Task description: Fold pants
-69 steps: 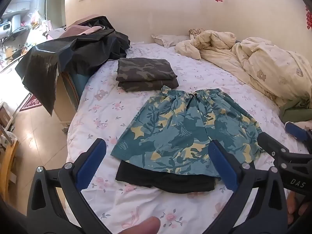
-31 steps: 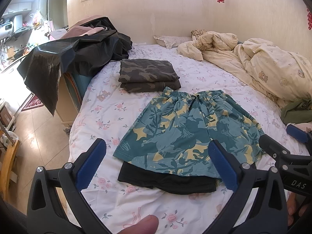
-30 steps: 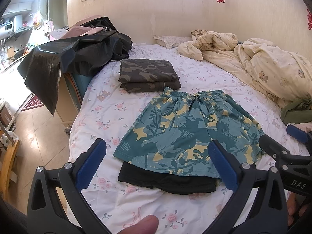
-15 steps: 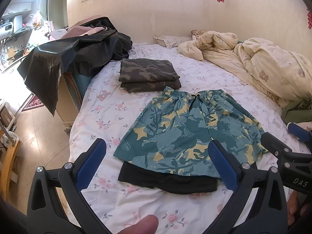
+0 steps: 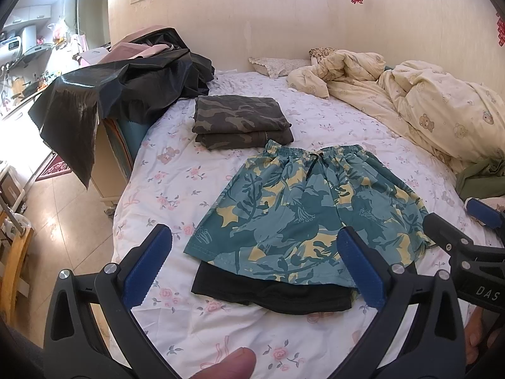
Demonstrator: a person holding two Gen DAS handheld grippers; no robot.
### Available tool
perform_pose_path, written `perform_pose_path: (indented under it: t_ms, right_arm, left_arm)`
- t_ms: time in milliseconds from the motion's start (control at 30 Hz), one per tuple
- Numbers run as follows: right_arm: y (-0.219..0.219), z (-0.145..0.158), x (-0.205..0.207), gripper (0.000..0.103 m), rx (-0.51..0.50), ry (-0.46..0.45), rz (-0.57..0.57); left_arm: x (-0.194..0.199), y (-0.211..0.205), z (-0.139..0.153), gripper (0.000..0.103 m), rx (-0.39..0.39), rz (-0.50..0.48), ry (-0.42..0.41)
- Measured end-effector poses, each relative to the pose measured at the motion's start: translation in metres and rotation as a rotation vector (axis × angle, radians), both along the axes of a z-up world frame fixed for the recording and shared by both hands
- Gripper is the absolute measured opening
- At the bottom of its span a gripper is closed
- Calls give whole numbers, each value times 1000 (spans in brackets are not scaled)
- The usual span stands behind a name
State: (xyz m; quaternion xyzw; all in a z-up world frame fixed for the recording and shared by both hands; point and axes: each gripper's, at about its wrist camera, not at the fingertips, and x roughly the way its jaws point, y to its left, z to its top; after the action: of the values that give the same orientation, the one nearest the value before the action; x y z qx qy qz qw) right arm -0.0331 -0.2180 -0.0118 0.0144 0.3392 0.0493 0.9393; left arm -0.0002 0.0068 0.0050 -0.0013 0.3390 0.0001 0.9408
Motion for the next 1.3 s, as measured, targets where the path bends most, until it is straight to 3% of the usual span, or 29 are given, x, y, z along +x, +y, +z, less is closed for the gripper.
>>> perform_pose_path:
  t_ms: [967, 1067, 1300]
  right_arm:
    - [-2, -4, 1, 103, 16, 19, -2]
    - [-19, -12, 8, 103, 83, 74, -22]
    - [-86, -60, 27, 103, 438, 326, -107]
  left_arm:
    - [2, 5, 2, 103, 10, 9, 5]
    - [6, 12, -1, 103, 35, 34, 21]
    - [10, 17, -2, 103, 30, 71, 55]
